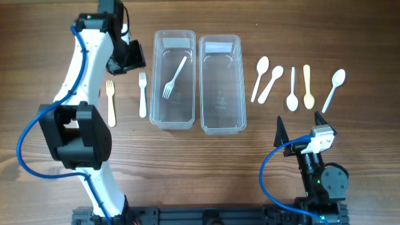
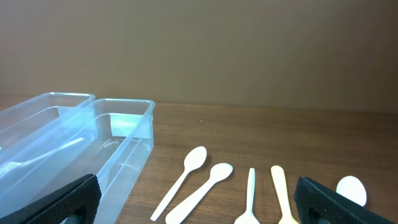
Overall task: Pack container
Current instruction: 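Move the left gripper back and grasp the light-blue fork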
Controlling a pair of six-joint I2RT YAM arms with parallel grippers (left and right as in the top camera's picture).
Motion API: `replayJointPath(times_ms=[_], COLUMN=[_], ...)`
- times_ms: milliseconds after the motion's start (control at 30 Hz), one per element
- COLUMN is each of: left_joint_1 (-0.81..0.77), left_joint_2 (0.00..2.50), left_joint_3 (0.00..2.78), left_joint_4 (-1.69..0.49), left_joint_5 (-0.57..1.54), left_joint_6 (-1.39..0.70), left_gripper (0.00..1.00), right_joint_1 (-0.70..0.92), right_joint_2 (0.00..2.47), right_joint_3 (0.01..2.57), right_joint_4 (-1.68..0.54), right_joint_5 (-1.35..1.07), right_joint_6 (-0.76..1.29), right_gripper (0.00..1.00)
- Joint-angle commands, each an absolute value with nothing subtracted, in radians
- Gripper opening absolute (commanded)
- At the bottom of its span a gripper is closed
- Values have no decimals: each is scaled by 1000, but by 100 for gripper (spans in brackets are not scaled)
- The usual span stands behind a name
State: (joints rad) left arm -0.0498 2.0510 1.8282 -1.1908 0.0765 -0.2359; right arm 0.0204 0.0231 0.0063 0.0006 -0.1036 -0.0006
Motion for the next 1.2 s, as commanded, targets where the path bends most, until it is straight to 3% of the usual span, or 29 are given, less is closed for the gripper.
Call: replayJointPath(times_ms=[0,633,900,1033,1167], left_joint_1=[-48,-49,-49,-48,-47], left_joint_2=[2059,2059,2059,2059,2049], left_joint_3=[1744,1333,1320,1320,1331], left_joint_4=[-1138,-827,-814,-830,-855], left_joint_5=[54,125,68,69,54], left_joint_6=[-197,-180,-156,-156,-157], left_gripper=[54,51,28,9,4], right_joint_1=[16,16,16,16,16], right_joint_2=[21,21,21,21,21], right_joint_3=[5,5,5,5,5], right_joint_4=[6,6,6,6,6], right_joint_5=[-93,-93,-93,-93,-93], right_joint_6=[0,0,0,0,0], right_gripper=[100,100,100,100,100])
